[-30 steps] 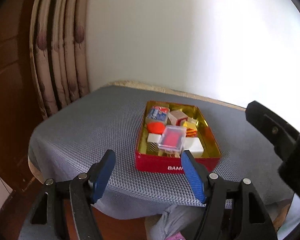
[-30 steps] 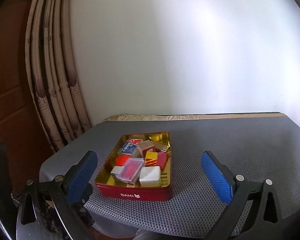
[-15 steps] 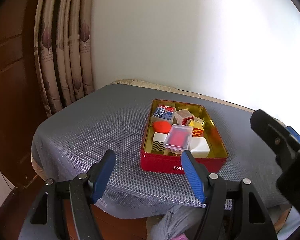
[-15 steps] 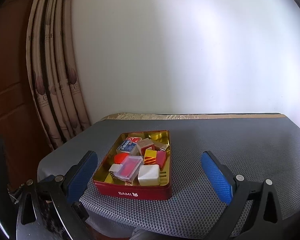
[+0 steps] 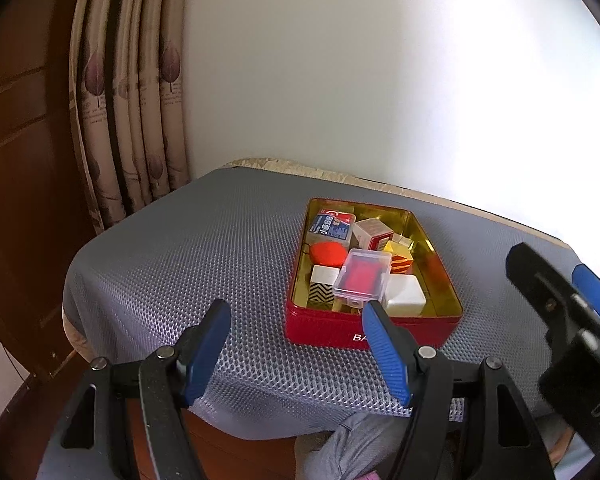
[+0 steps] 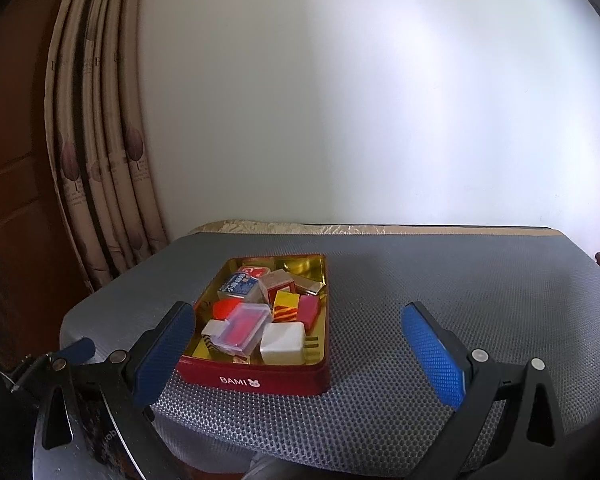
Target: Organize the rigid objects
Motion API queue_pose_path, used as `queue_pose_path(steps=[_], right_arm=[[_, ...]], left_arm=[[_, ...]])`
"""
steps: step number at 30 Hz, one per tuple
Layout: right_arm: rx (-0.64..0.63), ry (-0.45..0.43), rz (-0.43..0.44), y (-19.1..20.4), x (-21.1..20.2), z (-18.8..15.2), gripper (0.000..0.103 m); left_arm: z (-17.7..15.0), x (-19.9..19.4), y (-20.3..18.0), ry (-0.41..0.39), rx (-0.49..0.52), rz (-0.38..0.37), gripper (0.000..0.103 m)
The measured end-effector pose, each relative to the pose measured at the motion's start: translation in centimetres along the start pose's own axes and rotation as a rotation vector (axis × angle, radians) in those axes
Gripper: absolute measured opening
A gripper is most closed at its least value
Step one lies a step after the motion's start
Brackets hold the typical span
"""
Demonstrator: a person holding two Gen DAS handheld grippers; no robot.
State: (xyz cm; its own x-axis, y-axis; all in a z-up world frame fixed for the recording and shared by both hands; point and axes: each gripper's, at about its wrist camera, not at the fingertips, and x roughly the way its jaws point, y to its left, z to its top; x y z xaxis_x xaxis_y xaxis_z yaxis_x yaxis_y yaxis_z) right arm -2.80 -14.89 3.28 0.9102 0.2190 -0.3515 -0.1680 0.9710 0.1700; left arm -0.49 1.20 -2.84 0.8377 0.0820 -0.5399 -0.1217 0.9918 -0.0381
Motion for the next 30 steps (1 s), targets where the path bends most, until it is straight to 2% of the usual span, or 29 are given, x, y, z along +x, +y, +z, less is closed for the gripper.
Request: queue_pose_path(steps=[4,7,16,26,30], right_arm=[[-0.012,0.012,-0.007,0.2,0.2,-0.3,0.103],[-0.012,0.018,-0.012,0.2,0.4,-0.4,0.103],[-0.007,0.028,-0.015,-0.1,0.6,-0.6,0.103],[0.002,0.026,-0.016,0.2,0.3,-0.4,0.103],[0.015,0.027,-0.015,0.0,0.3,-0.1,0.103]], left_arm=[[-0.1,0.3,-0.4,0.005,0.035,0.004,0.07],[0.1,0.7,-0.2,0.037,0.035,-0.029,0.07],[0.4,0.9,0.7,0.054,-0.004,-0.013,0.07],[0.8,0.7,0.1,0.055,0.044,0.018,0.07],[1.2,0.9,0.3,0.084,0.032,0.008,0.07]])
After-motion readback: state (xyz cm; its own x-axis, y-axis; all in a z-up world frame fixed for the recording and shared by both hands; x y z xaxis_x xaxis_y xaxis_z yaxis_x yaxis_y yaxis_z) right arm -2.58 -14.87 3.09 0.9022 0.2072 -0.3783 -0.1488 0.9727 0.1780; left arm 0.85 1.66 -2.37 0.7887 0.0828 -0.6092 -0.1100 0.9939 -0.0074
